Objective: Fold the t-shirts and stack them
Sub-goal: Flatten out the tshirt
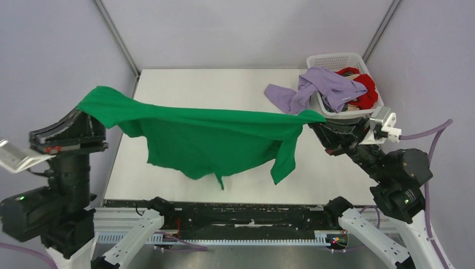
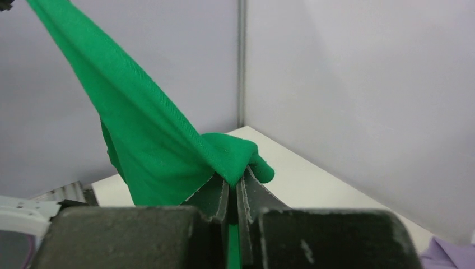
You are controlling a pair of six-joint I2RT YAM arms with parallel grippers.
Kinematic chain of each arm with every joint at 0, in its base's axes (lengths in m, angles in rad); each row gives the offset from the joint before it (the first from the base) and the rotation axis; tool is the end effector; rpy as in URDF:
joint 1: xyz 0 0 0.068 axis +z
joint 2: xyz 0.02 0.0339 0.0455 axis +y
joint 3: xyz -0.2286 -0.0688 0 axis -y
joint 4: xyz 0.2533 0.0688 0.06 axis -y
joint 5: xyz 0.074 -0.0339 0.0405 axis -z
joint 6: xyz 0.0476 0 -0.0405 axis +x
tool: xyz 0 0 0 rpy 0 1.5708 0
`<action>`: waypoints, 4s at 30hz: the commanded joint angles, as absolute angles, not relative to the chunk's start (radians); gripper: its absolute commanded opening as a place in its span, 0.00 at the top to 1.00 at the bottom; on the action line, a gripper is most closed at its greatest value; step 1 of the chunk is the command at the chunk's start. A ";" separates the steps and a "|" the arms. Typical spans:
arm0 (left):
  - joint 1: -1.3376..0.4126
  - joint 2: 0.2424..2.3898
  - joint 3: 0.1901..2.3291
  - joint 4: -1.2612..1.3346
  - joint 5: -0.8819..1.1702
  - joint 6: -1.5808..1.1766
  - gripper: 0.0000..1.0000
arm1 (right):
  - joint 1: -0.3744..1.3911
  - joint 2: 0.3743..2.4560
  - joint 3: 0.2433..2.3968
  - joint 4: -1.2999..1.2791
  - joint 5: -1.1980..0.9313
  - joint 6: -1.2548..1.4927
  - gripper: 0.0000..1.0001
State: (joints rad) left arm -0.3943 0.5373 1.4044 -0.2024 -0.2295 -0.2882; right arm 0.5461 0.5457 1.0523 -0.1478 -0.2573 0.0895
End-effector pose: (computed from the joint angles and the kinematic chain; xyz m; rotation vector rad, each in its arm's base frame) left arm 0.0378 -0.0040 0.5367 -0.1675 0.9233 -0.5286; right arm 0.1043 0.0775 0.4497 -0.5036 1.1496 0.7079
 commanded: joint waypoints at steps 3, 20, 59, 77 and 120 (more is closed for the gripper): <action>-0.393 0.591 1.597 -0.154 -0.167 -0.143 0.98 | 0.544 0.547 1.108 -0.127 -0.457 0.190 1.00; -0.293 1.283 1.256 0.128 -0.503 -0.015 0.90 | 0.540 0.838 0.737 -0.112 0.168 0.207 0.97; -0.210 1.484 0.600 0.217 0.190 -0.755 0.00 | 0.617 1.386 0.545 0.259 -0.061 0.351 0.02; -0.170 2.006 1.322 -0.077 -0.050 -0.580 0.00 | 0.365 1.824 0.863 0.380 0.034 0.366 0.02; -0.178 1.517 0.662 0.016 0.003 -0.714 0.00 | 0.216 1.250 0.450 -0.121 0.411 0.292 0.02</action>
